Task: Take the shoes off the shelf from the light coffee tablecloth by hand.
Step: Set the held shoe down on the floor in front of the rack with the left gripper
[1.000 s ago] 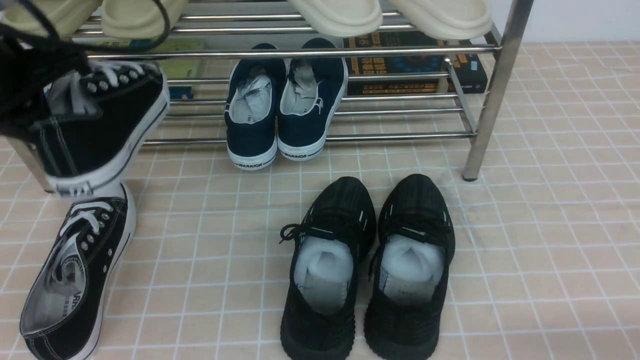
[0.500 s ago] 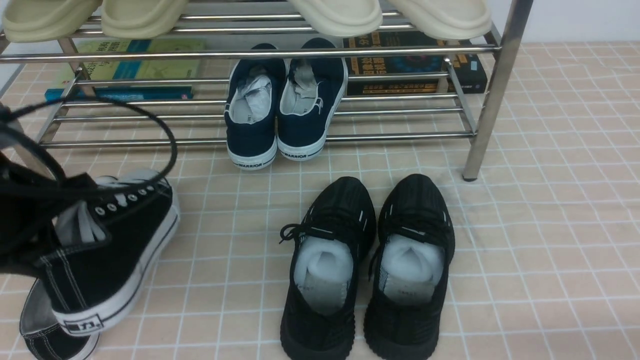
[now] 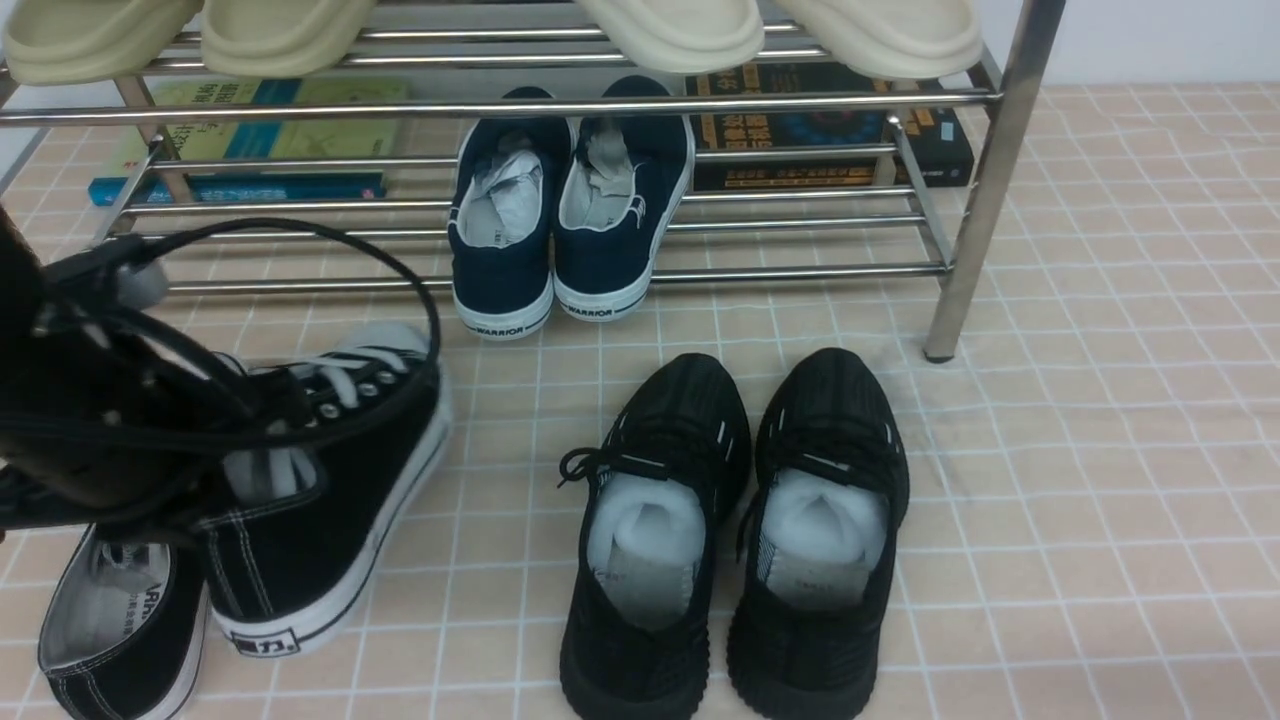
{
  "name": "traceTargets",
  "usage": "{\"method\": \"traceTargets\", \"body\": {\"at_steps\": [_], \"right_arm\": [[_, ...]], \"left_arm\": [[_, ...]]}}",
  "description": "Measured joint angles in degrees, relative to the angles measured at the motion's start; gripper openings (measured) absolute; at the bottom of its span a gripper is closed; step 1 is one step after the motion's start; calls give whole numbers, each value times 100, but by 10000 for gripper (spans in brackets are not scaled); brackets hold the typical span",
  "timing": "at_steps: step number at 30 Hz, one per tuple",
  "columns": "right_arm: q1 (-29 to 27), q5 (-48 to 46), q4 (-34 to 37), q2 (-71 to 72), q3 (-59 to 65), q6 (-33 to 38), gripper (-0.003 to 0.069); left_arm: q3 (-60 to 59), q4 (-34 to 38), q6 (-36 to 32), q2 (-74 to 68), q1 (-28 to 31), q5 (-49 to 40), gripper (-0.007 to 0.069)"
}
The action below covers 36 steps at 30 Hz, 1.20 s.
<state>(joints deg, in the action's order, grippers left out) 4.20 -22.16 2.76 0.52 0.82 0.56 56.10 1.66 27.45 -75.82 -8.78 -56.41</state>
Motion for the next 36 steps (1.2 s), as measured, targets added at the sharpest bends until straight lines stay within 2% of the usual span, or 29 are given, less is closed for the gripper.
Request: {"method": "traceTargets", "body": {"at_steps": [8, 17, 21, 36], "right_arm": [[0, 0, 0, 0, 0, 0, 240], [0, 0, 0, 0, 0, 0, 240], [0, 0, 0, 0, 0, 0, 240], [0, 0, 0, 0, 0, 0, 240]], "left_arm": [[-50, -778, 970, -8, -364, -35, 21], [-618, -1482, 2167, -8, -645, 318, 22], [-731, -1645, 2296, -8, -645, 502, 22], [-738, -1555, 2357, -336, -645, 706, 36]]}}
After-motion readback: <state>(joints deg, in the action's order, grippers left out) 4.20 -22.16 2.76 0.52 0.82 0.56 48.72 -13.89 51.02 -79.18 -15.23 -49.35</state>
